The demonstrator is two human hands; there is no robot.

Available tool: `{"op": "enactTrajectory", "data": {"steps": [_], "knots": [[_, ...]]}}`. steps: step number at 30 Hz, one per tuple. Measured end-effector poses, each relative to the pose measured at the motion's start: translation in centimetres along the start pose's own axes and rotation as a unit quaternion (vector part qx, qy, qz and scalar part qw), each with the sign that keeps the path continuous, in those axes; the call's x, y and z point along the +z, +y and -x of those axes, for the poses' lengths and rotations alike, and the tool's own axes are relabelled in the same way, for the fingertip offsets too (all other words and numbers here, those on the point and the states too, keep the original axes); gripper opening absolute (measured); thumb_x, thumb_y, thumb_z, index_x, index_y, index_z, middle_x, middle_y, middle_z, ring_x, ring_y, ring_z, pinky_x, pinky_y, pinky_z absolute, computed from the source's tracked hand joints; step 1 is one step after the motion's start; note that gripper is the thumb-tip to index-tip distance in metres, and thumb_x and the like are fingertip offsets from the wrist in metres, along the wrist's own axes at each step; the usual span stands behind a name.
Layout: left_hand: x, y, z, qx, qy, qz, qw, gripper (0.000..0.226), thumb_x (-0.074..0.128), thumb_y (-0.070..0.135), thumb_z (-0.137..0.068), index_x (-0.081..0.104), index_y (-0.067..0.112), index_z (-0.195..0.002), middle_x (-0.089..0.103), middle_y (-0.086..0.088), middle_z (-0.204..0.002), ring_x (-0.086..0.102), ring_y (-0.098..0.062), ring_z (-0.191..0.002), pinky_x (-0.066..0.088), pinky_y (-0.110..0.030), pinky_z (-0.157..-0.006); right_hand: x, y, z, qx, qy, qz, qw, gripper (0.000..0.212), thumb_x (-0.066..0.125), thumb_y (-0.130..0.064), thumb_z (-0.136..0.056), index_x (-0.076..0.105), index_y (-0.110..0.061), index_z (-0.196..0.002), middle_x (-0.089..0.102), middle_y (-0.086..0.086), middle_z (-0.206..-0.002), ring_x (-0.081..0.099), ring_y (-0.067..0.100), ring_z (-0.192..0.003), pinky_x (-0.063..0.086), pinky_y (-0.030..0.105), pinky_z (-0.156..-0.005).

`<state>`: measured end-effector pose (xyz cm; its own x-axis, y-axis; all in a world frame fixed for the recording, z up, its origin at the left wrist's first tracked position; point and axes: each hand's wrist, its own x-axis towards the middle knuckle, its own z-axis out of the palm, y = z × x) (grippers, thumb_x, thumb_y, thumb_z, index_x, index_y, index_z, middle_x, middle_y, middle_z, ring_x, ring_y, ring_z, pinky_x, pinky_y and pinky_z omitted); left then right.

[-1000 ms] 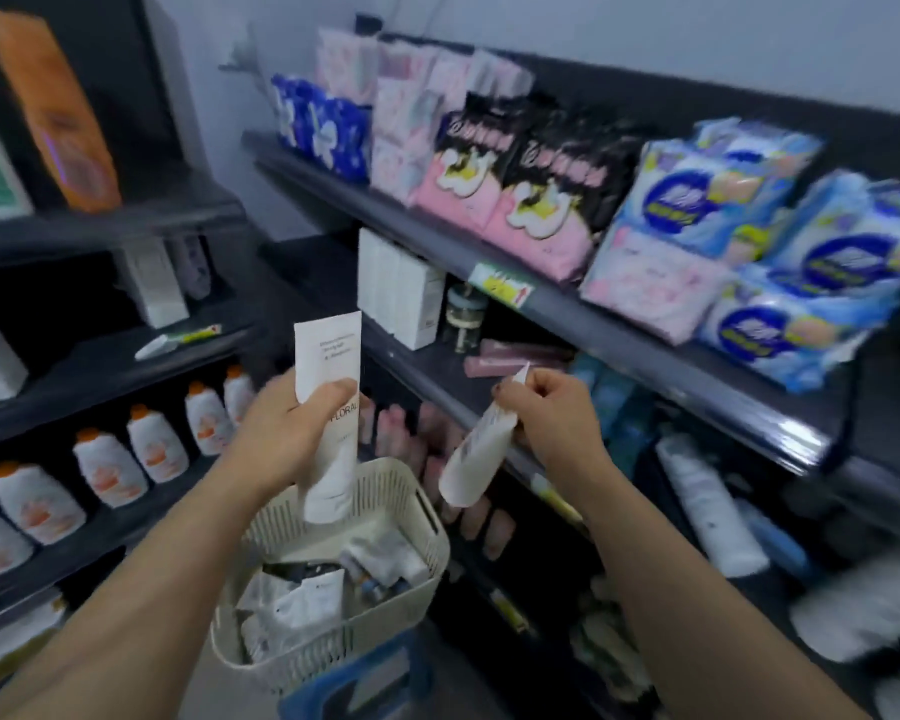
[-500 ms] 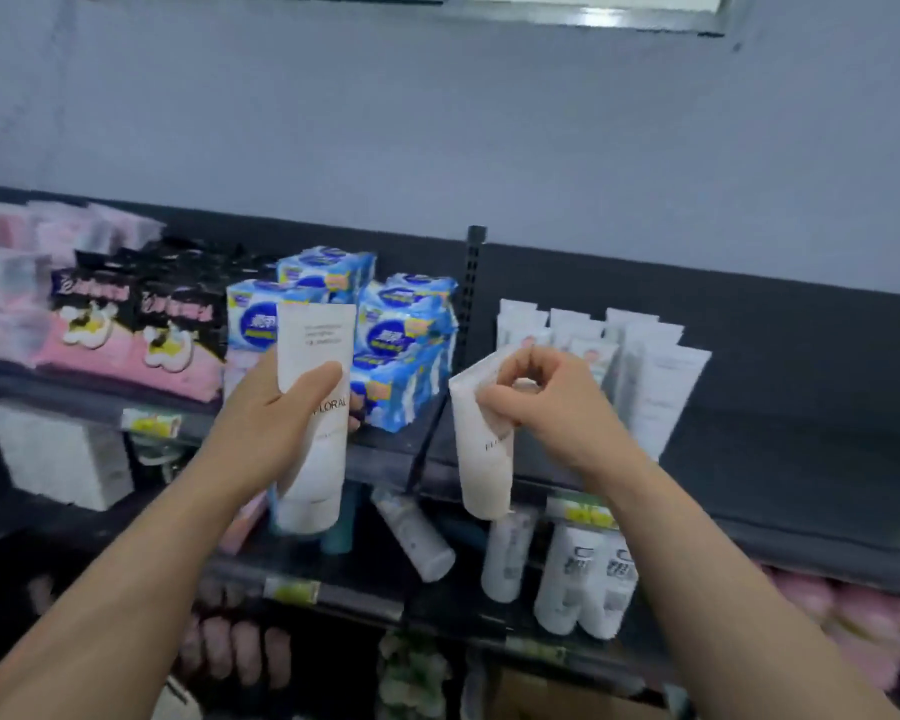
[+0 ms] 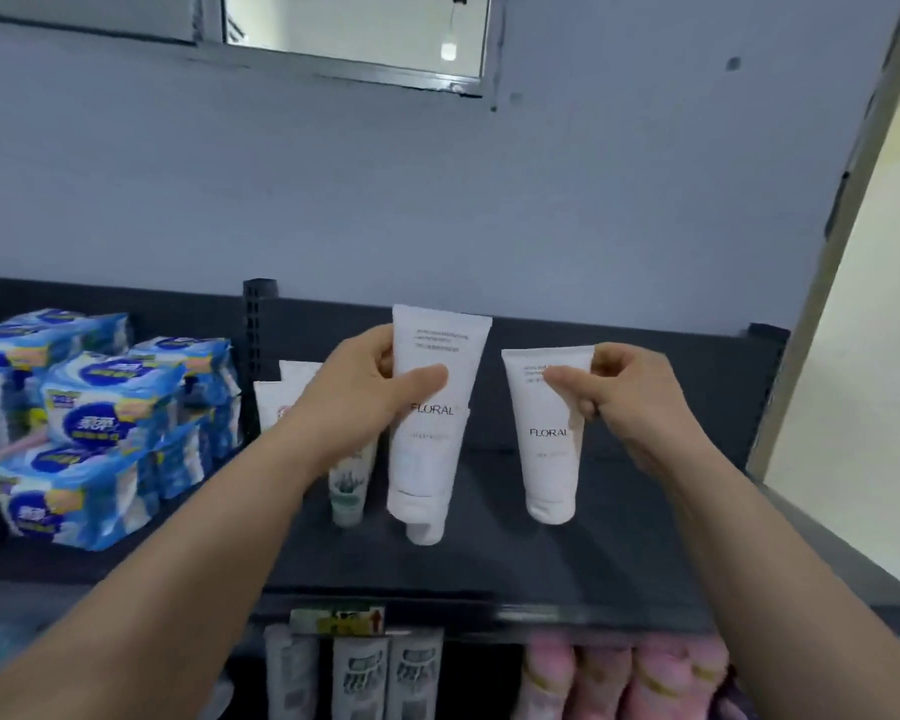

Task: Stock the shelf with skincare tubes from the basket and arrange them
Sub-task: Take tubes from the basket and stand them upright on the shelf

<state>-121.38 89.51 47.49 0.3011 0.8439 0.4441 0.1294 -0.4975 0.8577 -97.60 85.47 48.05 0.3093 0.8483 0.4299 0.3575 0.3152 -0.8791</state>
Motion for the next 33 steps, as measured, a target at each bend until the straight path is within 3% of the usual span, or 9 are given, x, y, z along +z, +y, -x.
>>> {"op": "enactTrajectory", "data": {"steps": [2, 5, 8, 11, 14, 17, 20, 25, 33], "knots": [[2.6, 0.4, -2.7, -0.006, -0.009, -0.001, 1.000, 0.021, 0.070, 0.018, -0.084, 0.065, 0.025, -0.104, 0.074, 0.014, -0.094, 0.069, 0.002, -0.080, 0.050, -0.009, -0.060, -2.0, 1.6, -2.1, 0.008, 0.034, 0.021, 0.999, 0.021, 0.078, -0.017, -0.076, 0.067, -0.001, -0.084, 0.065, 0.004, -0.069, 0.051, 0.004, -0.048, 0.041, 0.020, -0.050], [5.5, 0.2, -6.8, -0.016, -0.010, -0.027, 0.999, 0.023, 0.073, 0.021, -0.081, 0.068, 0.024, -0.104, 0.074, 0.013, -0.095, 0.069, -0.002, -0.084, 0.052, -0.020, -0.072, -3.8, 3.9, -4.8, 0.011, 0.054, 0.052, 0.997, 0.026, 0.078, -0.019, -0.076, 0.062, 0.002, -0.082, 0.059, 0.007, -0.071, 0.050, 0.010, -0.056, 0.038, 0.021, -0.048], [7.6, -0.7, -11.0, -0.033, -0.024, -0.080, 0.996, 0.023, 0.074, 0.017, -0.079, 0.069, 0.020, -0.102, 0.073, 0.011, -0.095, 0.069, -0.006, -0.085, 0.056, -0.026, -0.074, -4.6, 6.4, -6.9, 0.015, 0.053, 0.066, 0.996, 0.023, 0.076, -0.018, -0.077, 0.063, 0.000, -0.083, 0.066, 0.017, -0.080, 0.054, 0.013, -0.063, 0.042, 0.026, -0.052], [9.1, -2.1, -14.7, -0.047, -0.043, -0.157, 0.986, 0.023, 0.079, 0.014, -0.073, 0.069, 0.016, -0.094, 0.073, 0.004, -0.091, 0.069, -0.012, -0.084, 0.058, -0.034, -0.078, -4.6, 8.7, -9.0, 0.030, 0.041, 0.074, 0.996, 0.013, 0.074, -0.016, -0.079, 0.065, -0.007, -0.082, 0.071, 0.013, -0.085, 0.062, 0.015, -0.066, 0.054, 0.035, -0.063], [10.2, -3.9, -17.6, -0.057, -0.067, -0.251, 0.964, 0.018, 0.080, 0.018, -0.071, 0.070, 0.017, -0.087, 0.070, 0.006, -0.085, 0.065, -0.011, -0.078, 0.053, -0.028, -0.068, -4.3, 10.5, -10.7, 0.043, 0.032, 0.093, 0.994, 0.007, 0.072, -0.017, -0.079, 0.066, -0.013, -0.082, 0.071, 0.007, -0.082, 0.064, 0.014, -0.065, 0.056, 0.039, -0.065], [10.8, -5.7, -19.8, -0.061, -0.093, -0.336, 0.935, 0.016, 0.079, 0.020, -0.071, 0.071, 0.018, -0.085, 0.067, 0.006, -0.085, 0.062, -0.013, -0.078, 0.050, -0.029, -0.064, -3.9, 11.7, -12.0, 0.048, 0.022, 0.126, 0.991, 0.006, 0.071, -0.023, -0.080, 0.067, -0.020, -0.083, 0.069, -0.003, -0.081, 0.063, 0.013, -0.070, 0.049, 0.030, -0.059], [11.0, -7.4, -21.6, -0.061, -0.126, -0.402, 0.905, 0.016, 0.078, 0.020, -0.073, 0.071, 0.015, -0.087, 0.067, 0.004, -0.086, 0.064, -0.017, -0.083, 0.055, -0.034, -0.075, -3.6, 12.5, -12.9, 0.053, 0.008, 0.135, 0.989, 0.004, 0.070, -0.023, -0.081, 0.066, -0.023, -0.082, 0.068, -0.006, -0.080, 0.062, 0.011, -0.069, 0.046, 0.025, -0.057], [11.5, -9.3, -23.1, -0.065, -0.170, -0.429, 0.885, 0.015, 0.078, 0.017, -0.075, 0.067, 0.018, -0.085, 0.062, 0.007, -0.085, 0.061, -0.014, -0.082, 0.047, -0.026, -0.070, -2.7, 13.7, -13.8, 0.061, -0.014, 0.140, 0.988, 0.005, 0.070, -0.025, -0.081, 0.067, -0.024, -0.084, 0.068, -0.006, -0.079, 0.062, 0.011, -0.068, 0.046, 0.025, -0.056], [10.9, -10.7, -24.0, -0.068, -0.181, -0.444, 0.875, 0.021, 0.077, 0.020, -0.078, 0.067, 0.015, -0.095, 0.062, 0.006, -0.086, 0.061, -0.016, -0.083, 0.046, -0.026, -0.069, -2.0, 14.6, -14.6, 0.064, -0.037, 0.154, 0.985, 0.004, 0.070, -0.026, -0.080, 0.067, -0.026, -0.082, 0.063, -0.007, -0.071, 0.058, 0.011, -0.060, 0.043, 0.027, -0.052]]}}
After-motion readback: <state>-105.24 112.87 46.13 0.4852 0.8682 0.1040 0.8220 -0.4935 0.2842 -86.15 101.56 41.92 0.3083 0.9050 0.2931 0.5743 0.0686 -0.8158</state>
